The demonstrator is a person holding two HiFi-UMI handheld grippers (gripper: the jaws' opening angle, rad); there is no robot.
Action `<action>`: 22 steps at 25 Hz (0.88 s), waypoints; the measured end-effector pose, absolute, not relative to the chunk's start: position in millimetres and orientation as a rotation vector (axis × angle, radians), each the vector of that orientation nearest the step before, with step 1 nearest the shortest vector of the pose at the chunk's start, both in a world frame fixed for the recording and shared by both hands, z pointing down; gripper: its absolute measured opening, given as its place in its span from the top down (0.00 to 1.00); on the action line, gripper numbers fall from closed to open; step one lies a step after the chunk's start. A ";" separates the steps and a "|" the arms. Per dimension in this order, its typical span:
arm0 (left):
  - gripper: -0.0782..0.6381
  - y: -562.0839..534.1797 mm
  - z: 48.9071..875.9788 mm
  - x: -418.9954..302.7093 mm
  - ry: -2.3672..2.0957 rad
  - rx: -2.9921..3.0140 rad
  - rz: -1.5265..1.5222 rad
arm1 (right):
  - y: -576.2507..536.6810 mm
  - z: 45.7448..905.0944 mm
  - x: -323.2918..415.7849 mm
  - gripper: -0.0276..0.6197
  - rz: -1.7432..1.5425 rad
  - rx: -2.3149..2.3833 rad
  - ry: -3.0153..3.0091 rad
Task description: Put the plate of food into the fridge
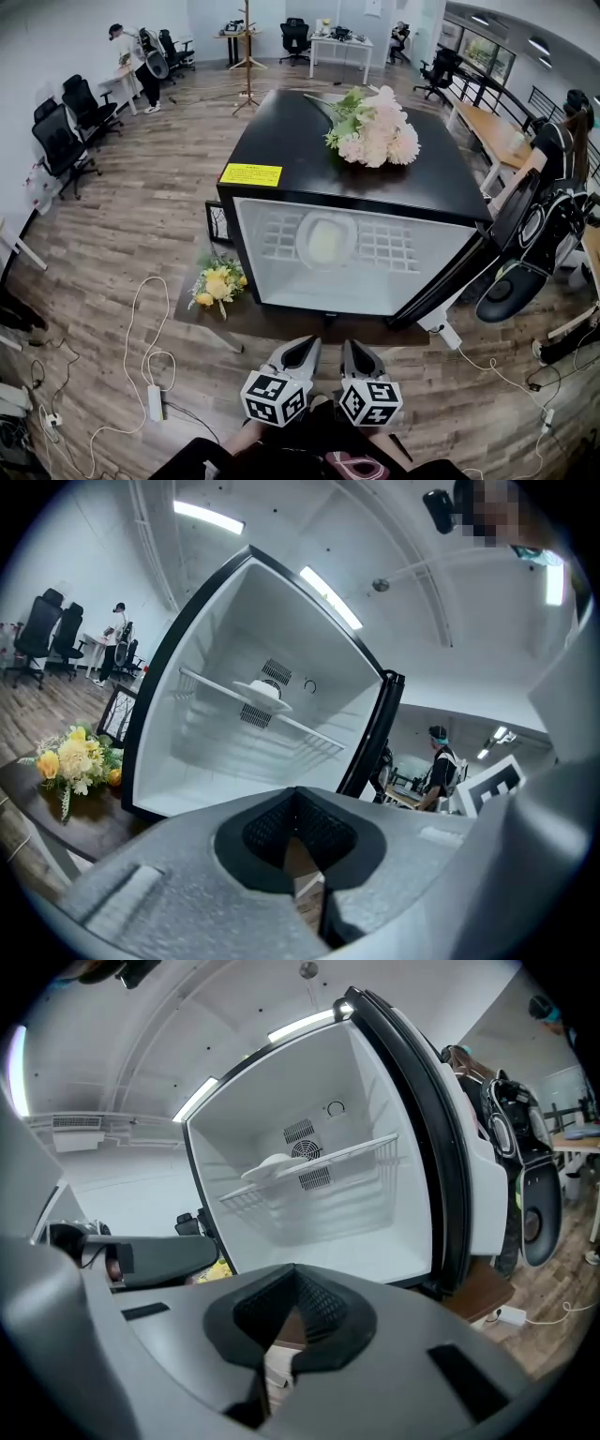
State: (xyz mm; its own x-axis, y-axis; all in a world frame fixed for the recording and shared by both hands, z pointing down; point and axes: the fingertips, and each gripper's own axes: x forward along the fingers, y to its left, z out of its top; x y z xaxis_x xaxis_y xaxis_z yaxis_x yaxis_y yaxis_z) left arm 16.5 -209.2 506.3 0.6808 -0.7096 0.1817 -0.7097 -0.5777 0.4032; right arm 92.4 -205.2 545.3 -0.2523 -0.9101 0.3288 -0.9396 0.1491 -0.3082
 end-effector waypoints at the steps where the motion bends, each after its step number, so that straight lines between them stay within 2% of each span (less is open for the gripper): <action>1: 0.88 -209.8 507.2 16.7 -1.103 2.443 0.001 | -205.2 546.5 93.2 0.94 0.712 1.880 -2.326; 22: 0.88 -213.6 518.2 18.4 -1.099 2.394 0.028 | -205.5 547.7 99.4 0.95 0.695 1.881 -2.314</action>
